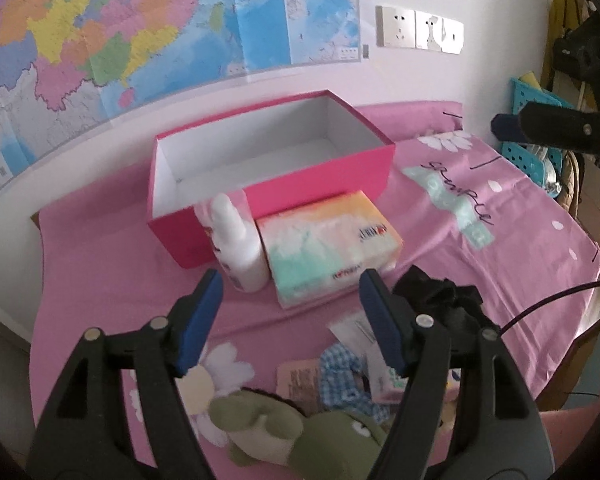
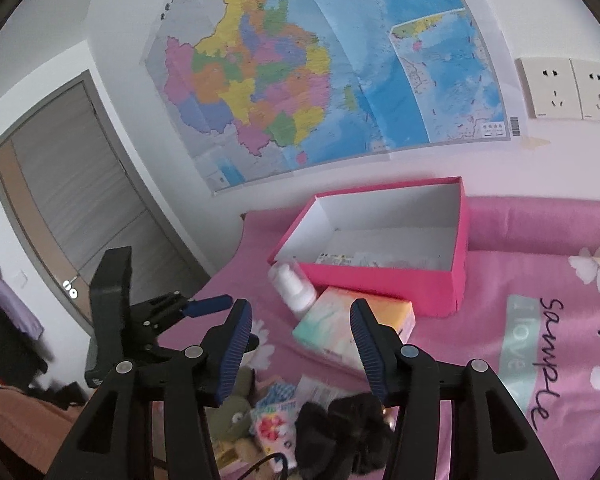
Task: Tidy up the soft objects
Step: 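Move the right gripper to the black cloth scrunchie and grasp it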
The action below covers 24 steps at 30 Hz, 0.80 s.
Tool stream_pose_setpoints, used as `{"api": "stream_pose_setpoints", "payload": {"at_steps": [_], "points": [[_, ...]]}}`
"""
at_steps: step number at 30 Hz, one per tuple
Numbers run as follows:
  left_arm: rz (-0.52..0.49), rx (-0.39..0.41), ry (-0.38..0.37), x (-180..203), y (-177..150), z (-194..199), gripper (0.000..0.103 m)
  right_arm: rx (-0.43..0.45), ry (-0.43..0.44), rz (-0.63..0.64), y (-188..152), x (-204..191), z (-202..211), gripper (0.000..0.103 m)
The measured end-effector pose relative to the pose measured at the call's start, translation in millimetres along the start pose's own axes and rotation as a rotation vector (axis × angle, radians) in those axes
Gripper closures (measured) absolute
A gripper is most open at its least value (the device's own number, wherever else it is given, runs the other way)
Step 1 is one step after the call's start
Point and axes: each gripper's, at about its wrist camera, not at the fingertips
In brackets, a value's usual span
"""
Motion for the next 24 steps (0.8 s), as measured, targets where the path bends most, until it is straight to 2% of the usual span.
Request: {"api": "stream_pose_setpoints", "payload": {"at_steps": [6,12,14,17,21,24], "points": [[-0.008,0.001,0.001,7,-8,4,0.031,-0.017,-0.021,0.025,-16,-9,14,0.05],[-0.011,-0.012,-0.025,15,-13,2,0.031,-0.099,-0.073,0.014,-41,2,16,0.047],[-0.009,-0.025,-0.051,18,-14,-1,0.031,-0.142,-0.113,0.0,-54,11,9,0.042],[-0.006,-0.043,-0.096,22,-16,-6,0.031,-0.218,-0.141,-0.043,-75,28,-7,0.042],[-0.015,-0.072,-0.155,29,-18,-13,0.031,-0.288,-0.141,-0.117,-101,47,-29,0.041],[-0.031,-0.112,-0.217,38,-20,-22,0.031,-0.302,-0.111,-0.166,-111,59,-40,0.041]]}}
Point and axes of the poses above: each gripper's, at about its wrist camera, not at the fingertips, and z roughly against the way its jaws point, x to its right, y to its top, and after that the axes turned 3 degrees about x, right-handed
